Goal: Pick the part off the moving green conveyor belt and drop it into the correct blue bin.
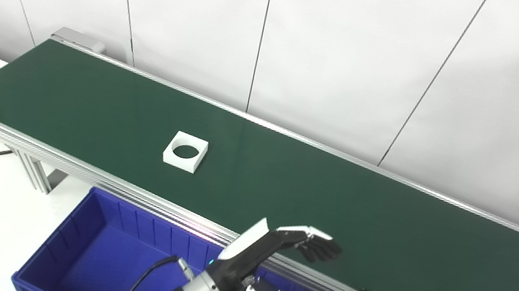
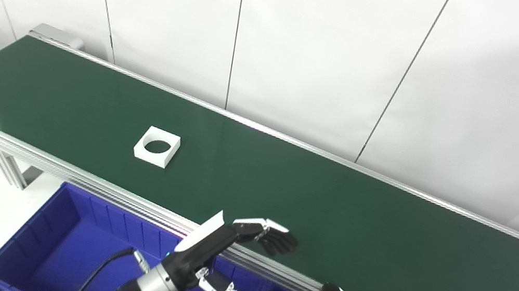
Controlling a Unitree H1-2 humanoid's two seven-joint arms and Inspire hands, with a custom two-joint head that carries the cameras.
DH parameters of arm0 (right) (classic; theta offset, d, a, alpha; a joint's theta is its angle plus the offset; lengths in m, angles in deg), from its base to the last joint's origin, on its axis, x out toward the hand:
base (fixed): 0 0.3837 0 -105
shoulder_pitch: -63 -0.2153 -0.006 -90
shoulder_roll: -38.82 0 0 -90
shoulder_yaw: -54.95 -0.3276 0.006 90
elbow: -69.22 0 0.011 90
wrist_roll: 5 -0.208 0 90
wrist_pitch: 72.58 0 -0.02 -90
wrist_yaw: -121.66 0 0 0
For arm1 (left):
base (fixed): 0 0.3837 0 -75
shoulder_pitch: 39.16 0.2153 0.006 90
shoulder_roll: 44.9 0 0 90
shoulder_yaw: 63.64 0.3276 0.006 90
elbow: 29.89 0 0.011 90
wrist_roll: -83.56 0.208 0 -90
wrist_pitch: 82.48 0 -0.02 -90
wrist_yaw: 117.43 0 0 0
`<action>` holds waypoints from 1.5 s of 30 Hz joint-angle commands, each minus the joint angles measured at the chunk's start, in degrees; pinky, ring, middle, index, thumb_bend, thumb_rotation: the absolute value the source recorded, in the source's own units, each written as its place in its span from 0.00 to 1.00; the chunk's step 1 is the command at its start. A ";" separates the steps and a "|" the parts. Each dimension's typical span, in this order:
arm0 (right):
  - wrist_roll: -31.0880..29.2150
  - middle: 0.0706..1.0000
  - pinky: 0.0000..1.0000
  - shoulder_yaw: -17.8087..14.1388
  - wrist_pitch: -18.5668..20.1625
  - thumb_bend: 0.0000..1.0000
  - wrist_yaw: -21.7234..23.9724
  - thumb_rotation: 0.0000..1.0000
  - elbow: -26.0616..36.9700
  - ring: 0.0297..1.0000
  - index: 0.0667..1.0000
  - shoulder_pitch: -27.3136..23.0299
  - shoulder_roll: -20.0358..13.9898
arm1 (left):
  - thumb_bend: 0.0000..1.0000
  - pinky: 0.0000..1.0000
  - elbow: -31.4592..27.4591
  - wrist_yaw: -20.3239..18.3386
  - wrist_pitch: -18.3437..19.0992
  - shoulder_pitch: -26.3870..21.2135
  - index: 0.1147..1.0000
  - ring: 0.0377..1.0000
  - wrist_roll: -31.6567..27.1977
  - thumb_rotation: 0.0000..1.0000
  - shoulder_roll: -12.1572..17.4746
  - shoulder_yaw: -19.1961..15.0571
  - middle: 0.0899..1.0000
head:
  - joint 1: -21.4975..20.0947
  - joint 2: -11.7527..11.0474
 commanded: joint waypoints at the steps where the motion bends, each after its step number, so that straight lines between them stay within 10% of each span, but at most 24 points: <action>1: -0.37 0.83 0.67 -0.29 -1.96 0.78 0.98 0.22 -0.01 0.76 0.76 -0.95 0.57 | 0.77 0.61 -2.67 -0.28 1.09 -4.27 0.66 0.66 1.16 0.00 0.15 -1.33 0.67 | 0.16 0.22; 16: 0.52 0.82 0.67 -0.44 -1.96 0.78 1.07 0.23 -0.06 0.75 0.75 -1.15 1.14 | 0.87 0.52 2.97 -2.52 8.39 -23.47 0.68 0.61 13.94 0.00 7.42 -5.55 0.66 | -0.33 0.32; 45: 0.75 0.82 0.67 0.34 -1.96 0.80 0.40 0.24 1.48 0.76 0.75 0.50 2.42 | 0.95 0.65 33.58 -3.78 13.80 -38.84 0.82 0.79 32.26 0.02 11.77 7.04 0.85 | -2.99 0.75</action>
